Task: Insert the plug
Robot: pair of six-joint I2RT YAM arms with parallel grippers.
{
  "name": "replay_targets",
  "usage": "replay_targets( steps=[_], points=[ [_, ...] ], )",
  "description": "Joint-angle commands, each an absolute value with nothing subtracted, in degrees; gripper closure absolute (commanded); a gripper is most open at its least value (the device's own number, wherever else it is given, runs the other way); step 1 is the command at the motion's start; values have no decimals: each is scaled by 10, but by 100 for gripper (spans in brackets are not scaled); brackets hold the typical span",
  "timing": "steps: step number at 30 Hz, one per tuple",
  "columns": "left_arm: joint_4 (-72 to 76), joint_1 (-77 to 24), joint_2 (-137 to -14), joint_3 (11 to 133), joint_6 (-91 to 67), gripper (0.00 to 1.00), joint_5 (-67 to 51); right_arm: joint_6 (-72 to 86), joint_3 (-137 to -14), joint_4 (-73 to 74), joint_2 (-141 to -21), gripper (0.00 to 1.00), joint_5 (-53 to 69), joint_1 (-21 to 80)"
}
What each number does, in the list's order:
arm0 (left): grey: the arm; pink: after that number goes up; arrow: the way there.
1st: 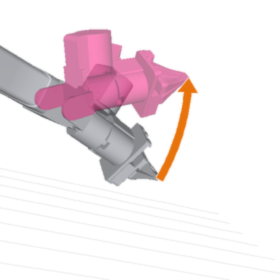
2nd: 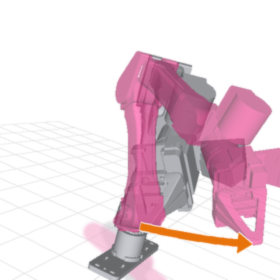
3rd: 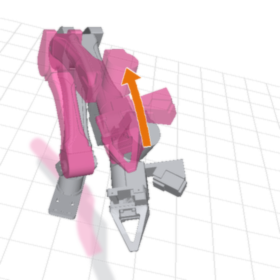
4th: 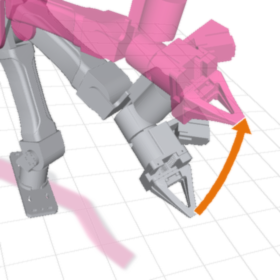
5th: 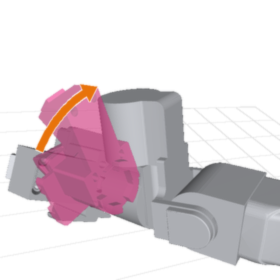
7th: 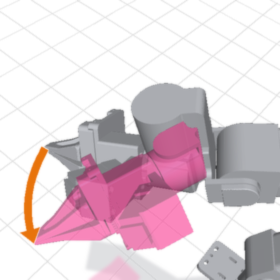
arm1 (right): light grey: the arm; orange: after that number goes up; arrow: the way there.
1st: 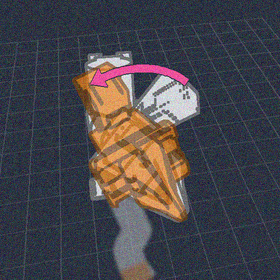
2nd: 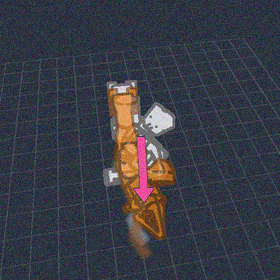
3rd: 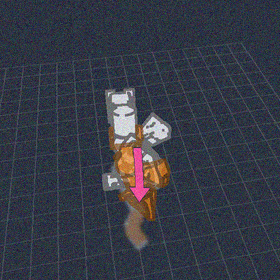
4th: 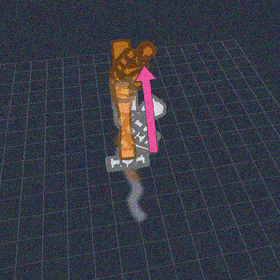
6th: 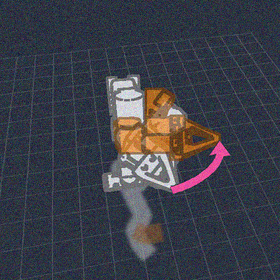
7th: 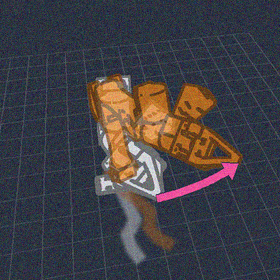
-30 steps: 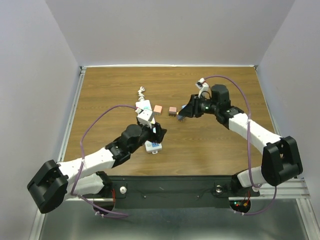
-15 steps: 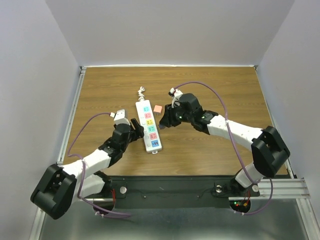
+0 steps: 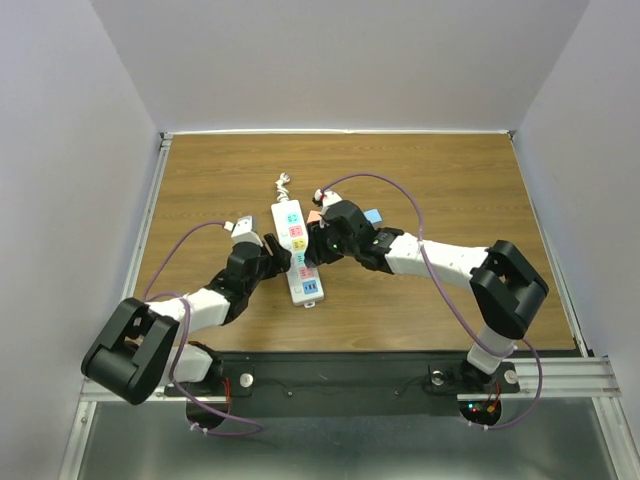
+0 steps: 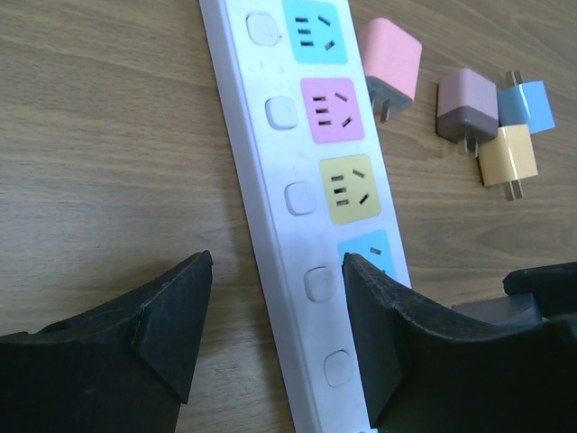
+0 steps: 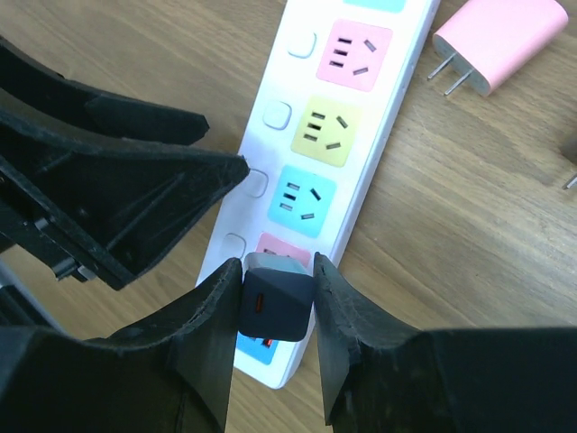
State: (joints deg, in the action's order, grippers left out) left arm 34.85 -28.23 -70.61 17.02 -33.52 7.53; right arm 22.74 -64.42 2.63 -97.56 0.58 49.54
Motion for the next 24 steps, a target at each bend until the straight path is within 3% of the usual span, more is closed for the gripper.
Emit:
replay_targets(
  steps=[1, 24],
  points=[
    [392, -278, -727, 183, -329, 30, 56, 242, -671, 20, -982, 100, -42, 504],
    [417, -275, -776, 191, -332, 47, 35, 272, -685, 31, -1016, 100, -120, 544]
  ],
)
